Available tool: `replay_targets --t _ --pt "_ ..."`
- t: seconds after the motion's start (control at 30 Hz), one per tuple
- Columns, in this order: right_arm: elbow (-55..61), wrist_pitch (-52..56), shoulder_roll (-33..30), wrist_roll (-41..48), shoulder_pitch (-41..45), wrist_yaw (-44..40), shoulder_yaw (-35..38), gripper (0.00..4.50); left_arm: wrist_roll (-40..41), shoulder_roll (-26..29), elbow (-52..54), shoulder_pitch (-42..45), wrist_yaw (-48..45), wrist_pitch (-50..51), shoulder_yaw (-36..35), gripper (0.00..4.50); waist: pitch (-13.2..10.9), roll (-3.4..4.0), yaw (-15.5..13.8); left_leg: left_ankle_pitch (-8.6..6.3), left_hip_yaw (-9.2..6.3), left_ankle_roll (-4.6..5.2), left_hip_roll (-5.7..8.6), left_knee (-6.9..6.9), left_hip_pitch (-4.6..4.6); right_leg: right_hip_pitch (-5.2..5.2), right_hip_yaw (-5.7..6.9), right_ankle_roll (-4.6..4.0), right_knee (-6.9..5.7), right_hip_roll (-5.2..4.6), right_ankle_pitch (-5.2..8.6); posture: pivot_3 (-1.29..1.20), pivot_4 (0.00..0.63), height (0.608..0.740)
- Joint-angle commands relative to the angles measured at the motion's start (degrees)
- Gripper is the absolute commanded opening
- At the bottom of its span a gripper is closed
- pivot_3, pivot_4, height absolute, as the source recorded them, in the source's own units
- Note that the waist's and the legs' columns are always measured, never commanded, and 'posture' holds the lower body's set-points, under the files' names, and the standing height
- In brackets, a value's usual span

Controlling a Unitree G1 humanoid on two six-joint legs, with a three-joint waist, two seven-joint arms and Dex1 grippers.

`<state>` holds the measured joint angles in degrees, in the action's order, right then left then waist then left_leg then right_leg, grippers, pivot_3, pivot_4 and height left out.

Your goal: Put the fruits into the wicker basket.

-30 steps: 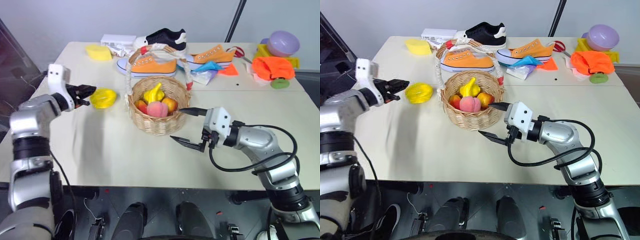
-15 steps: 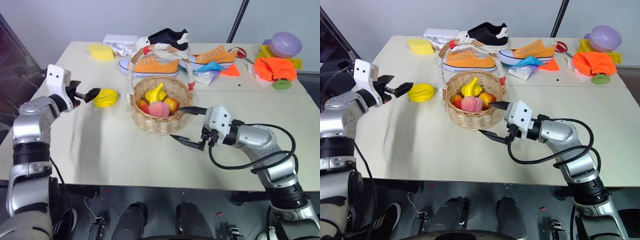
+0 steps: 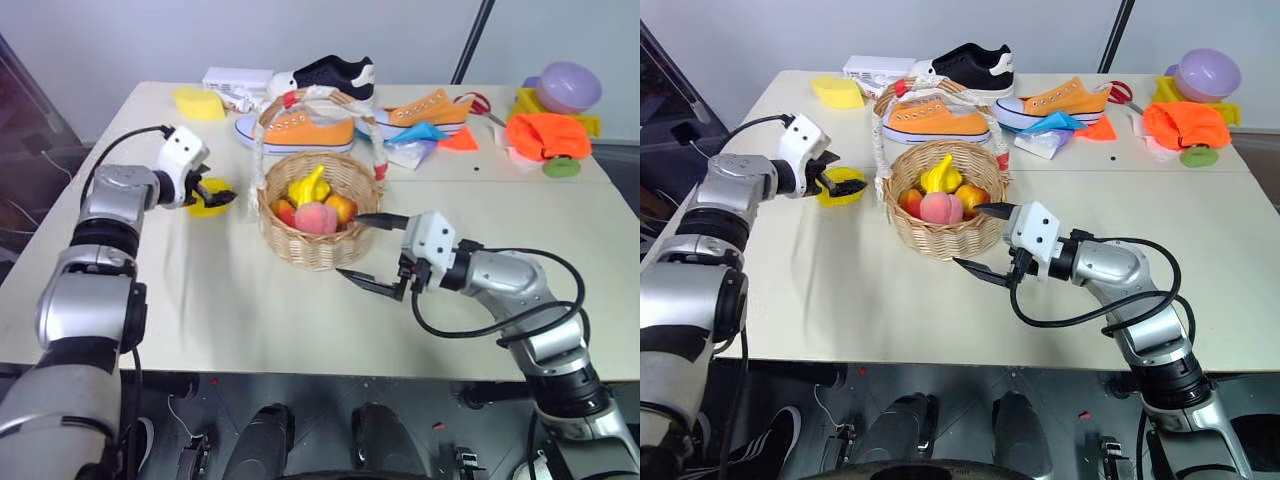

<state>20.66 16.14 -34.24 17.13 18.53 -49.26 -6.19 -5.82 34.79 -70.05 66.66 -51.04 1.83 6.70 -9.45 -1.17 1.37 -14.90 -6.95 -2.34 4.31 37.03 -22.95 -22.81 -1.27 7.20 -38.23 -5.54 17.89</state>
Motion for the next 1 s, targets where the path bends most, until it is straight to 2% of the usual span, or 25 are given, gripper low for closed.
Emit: replay_targets --t 0.03,0.17,0.3,0.7,0.8,0.87,0.93,1.0 --pt "2.7 0.2 -0.3 0.6 -0.1 0.9 1.8 4.50 -2.4 1.0 -0.6 1.4 0.3 -1.3 1.0 4.48 0.0 0.00 -0.1 0.00 0.00 0.01 0.00 0.00 0.00 0.00 0.00 0.00 0.00 0.00 0.00 0.00 0.150 0.740" --pt "3.0 0.2 -0.4 0.6 -0.5 0.9 1.6 4.50 -2.7 1.3 -1.1 0.9 8.0 -3.4 -0.9 4.48 0.0 -0.01 -0.2 -0.04 -0.03 0.07 -0.06 0.02 -0.01 0.00 0.00 0.00 -0.01 0.00 0.00 0.00 0.150 0.740" --pt "2.6 0.0 -0.4 0.6 0.1 0.7 1.6 4.50 -3.8 1.6 -1.7 -2.0 11.5 -3.8 -0.1 4.48 0.0 -0.01 -0.2 -0.03 -0.03 0.05 -0.07 0.04 -0.05 -0.02 0.00 0.01 0.00 -0.01 0.00 0.00 0.150 0.740" --pt "2.2 -0.3 -0.9 0.5 0.4 -0.1 1.5 4.50 -1.7 -0.7 -1.7 -3.2 10.9 -3.0 -3.3 4.48 0.0 -0.03 -0.5 -0.01 -0.05 0.02 -0.05 0.08 -0.12 -0.06 0.01 0.02 -0.01 -0.03 -0.01 0.00 0.150 0.740" --pt "2.2 -0.3 -1.0 0.5 0.3 -0.1 1.7 4.50 -0.9 -0.9 -1.6 -3.0 11.2 -2.7 -4.6 3.67 0.0 -0.03 -0.4 -0.01 -0.05 0.02 -0.05 0.08 -0.12 -0.06 0.01 0.02 -0.01 -0.02 -0.01 0.00 0.150 0.740" --pt "2.2 -0.4 -1.0 0.4 0.2 -0.1 1.7 4.50 -1.3 -0.9 -1.6 -3.2 11.0 -2.5 -4.6 2.70 0.0 -0.03 -0.3 -0.01 -0.05 0.02 -0.05 0.08 -0.12 -0.06 0.01 0.02 -0.02 -0.02 -0.01 0.00 0.150 0.740" --pt "2.4 -0.3 -1.1 0.5 0.1 -0.2 1.8 4.50 -1.8 -0.9 -1.3 -3.5 11.4 -2.7 -4.5 2.00 0.0 -0.03 -0.3 -0.01 -0.05 0.02 -0.05 0.08 -0.12 -0.06 0.01 0.02 -0.03 -0.02 -0.01 0.00 0.150 0.740" --pt "2.4 -0.4 -1.2 0.3 0.0 -0.2 1.8 4.50 -1.5 -1.0 -0.9 -3.8 9.9 -2.4 -4.6 2.00 0.0 -0.03 -0.4 -0.01 -0.05 0.02 -0.05 0.08 -0.12 -0.06 0.01 0.02 -0.02 -0.02 -0.01 0.00 0.150 0.740"
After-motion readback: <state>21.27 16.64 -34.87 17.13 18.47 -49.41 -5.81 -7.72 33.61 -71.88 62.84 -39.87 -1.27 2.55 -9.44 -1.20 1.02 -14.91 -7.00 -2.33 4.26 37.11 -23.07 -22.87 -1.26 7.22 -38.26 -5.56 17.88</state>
